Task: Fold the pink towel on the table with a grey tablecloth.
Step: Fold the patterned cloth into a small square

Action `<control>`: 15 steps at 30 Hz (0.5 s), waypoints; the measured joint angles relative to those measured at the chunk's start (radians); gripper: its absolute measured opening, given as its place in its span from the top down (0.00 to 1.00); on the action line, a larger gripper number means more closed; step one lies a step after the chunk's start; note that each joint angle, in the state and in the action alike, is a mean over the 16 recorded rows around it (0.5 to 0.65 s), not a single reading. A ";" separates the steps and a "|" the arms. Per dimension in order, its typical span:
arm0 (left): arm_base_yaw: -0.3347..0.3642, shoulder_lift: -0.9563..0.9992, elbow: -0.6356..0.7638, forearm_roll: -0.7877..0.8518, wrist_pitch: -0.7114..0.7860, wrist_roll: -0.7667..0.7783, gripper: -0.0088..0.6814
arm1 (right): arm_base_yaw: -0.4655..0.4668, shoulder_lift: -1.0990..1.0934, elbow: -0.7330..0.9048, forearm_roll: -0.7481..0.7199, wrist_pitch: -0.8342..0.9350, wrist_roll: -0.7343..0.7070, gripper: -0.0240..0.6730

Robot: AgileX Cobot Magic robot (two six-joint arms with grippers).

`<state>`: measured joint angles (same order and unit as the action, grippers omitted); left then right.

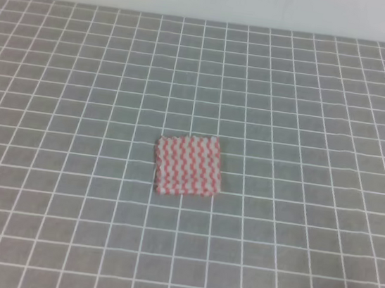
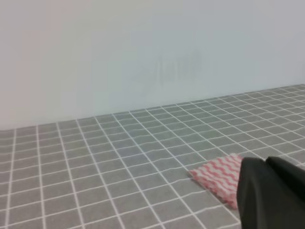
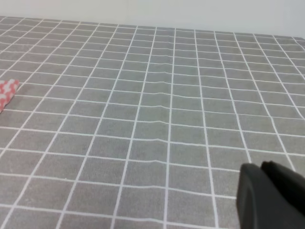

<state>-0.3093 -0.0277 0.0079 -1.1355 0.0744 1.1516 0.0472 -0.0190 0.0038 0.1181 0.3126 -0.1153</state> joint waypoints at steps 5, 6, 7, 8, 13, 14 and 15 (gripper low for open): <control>0.052 0.000 0.001 0.283 0.016 -0.286 0.99 | 0.000 0.000 0.000 0.001 0.000 0.000 0.99; 0.067 0.000 0.001 0.350 0.024 -0.358 0.99 | 0.000 0.000 0.000 0.002 0.000 0.000 0.99; 0.082 0.000 0.001 0.418 0.034 -0.430 0.99 | 0.000 0.001 0.000 0.002 0.000 0.000 0.99; 0.098 -0.001 0.001 0.487 0.046 -0.503 0.99 | 0.000 0.001 0.000 0.002 -0.001 0.000 0.99; 0.174 -0.001 0.001 0.828 0.126 -0.861 0.99 | 0.000 0.001 0.000 0.003 0.000 0.000 0.99; 0.188 -0.001 0.001 0.884 0.145 -0.921 0.99 | 0.000 0.001 0.000 0.003 0.000 0.000 0.99; 0.201 -0.001 0.000 0.921 0.164 -0.972 0.99 | 0.000 0.001 0.000 0.003 0.000 0.000 0.99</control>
<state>-0.1088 -0.0291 0.0079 -0.2145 0.2379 0.1799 0.0472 -0.0182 0.0038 0.1213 0.3126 -0.1153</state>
